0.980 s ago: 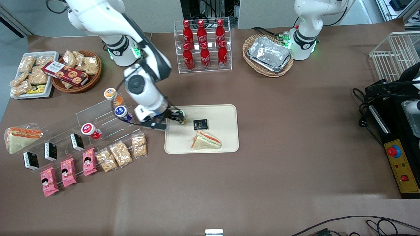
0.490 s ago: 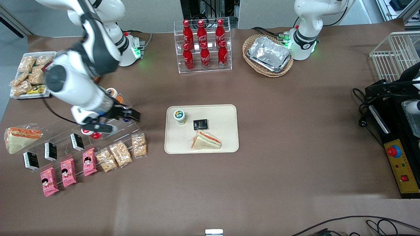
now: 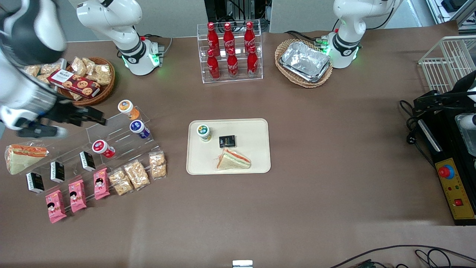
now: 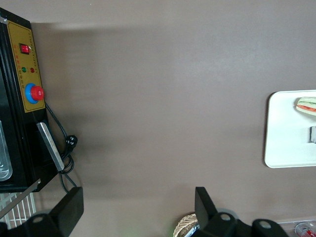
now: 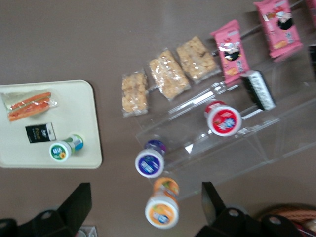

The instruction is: Place green gum on tray

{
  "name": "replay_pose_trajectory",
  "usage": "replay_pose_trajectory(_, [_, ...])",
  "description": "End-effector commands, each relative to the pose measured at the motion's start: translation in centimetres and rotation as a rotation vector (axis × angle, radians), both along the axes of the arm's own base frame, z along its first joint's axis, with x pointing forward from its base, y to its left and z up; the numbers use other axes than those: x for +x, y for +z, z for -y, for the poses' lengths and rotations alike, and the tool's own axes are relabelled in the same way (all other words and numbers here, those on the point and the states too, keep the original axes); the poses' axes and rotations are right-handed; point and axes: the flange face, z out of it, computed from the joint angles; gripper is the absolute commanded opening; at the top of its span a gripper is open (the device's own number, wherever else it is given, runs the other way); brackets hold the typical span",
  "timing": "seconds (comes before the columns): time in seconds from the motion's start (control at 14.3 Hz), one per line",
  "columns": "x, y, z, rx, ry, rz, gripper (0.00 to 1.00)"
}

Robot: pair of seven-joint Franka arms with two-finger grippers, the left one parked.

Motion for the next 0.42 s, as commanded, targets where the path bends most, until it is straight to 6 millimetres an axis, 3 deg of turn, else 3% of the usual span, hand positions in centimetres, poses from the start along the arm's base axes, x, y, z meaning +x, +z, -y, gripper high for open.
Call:
replay_pose_trajectory(0.0, [0.6, 5.0, 3.5, -0.044, 0.038, -0.012, 1.0])
replay_pose_trajectory(0.28, [0.7, 9.1, 4.6, -0.141, 0.042, -0.006, 1.0])
replay_pose_trajectory(0.35, [0.8, 9.2, 4.6, -0.149, 0.042, -0.011, 1.0])
